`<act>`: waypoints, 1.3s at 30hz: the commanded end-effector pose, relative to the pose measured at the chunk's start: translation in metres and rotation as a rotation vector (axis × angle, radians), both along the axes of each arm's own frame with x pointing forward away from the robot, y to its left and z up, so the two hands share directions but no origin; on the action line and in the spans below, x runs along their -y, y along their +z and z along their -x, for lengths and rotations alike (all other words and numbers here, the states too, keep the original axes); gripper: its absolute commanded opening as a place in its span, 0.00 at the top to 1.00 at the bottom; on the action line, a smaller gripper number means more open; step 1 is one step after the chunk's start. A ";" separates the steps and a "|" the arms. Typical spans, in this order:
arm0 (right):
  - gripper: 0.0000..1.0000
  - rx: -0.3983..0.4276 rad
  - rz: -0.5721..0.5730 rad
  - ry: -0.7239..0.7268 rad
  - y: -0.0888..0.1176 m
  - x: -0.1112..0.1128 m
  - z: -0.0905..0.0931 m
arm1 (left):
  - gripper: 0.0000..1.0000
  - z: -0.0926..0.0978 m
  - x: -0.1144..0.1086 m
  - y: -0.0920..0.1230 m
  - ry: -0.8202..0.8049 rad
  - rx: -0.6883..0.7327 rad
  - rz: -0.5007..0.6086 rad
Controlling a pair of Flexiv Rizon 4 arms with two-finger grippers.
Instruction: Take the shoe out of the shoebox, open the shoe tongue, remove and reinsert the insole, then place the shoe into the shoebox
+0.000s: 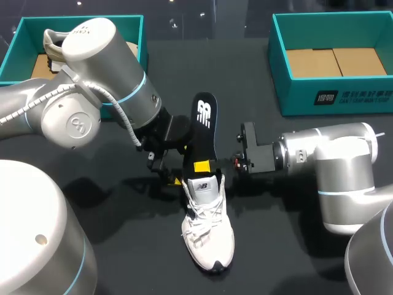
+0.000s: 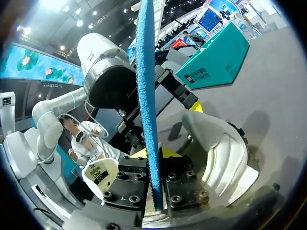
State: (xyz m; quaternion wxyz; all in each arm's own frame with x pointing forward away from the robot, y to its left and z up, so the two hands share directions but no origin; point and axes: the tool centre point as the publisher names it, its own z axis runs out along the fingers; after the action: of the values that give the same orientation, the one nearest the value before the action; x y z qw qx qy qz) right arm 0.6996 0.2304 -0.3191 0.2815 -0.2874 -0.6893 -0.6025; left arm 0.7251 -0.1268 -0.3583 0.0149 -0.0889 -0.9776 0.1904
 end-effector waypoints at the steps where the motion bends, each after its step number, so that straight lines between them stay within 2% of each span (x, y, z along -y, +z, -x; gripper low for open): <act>1: 0.84 -0.001 0.011 0.006 0.004 0.000 -0.002 | 0.00 0.001 0.000 -0.001 0.000 0.003 -0.001; 7: 0.79 0.009 0.017 0.006 0.007 0.002 -0.004 | 0.00 0.001 0.000 -0.001 0.000 0.003 -0.001; 21: 0.80 0.042 0.036 0.022 0.019 0.006 -0.019 | 0.00 0.001 0.000 -0.001 0.000 0.003 -0.001; 28: 0.85 0.052 0.038 0.029 0.022 0.008 -0.025 | 0.00 0.001 0.000 -0.001 0.000 0.003 -0.001; 30: 0.91 0.052 0.038 0.031 0.022 0.008 -0.026 | 0.00 0.001 0.000 -0.001 0.000 0.003 -0.001; 31: 1.00 0.052 0.038 0.032 0.022 0.008 -0.027 | 0.00 0.001 0.000 -0.001 0.000 0.003 -0.001; 39: 1.00 0.048 0.037 0.036 0.019 0.009 -0.028 | 0.00 0.001 0.000 -0.001 0.000 0.003 -0.001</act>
State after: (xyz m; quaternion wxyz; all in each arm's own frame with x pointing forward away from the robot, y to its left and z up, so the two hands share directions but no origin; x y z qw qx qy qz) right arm 0.7272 0.2211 -0.2993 0.2693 -0.2663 -0.7109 -0.5926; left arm 0.7251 -0.1268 -0.3583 0.0149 -0.0889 -0.9776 0.1904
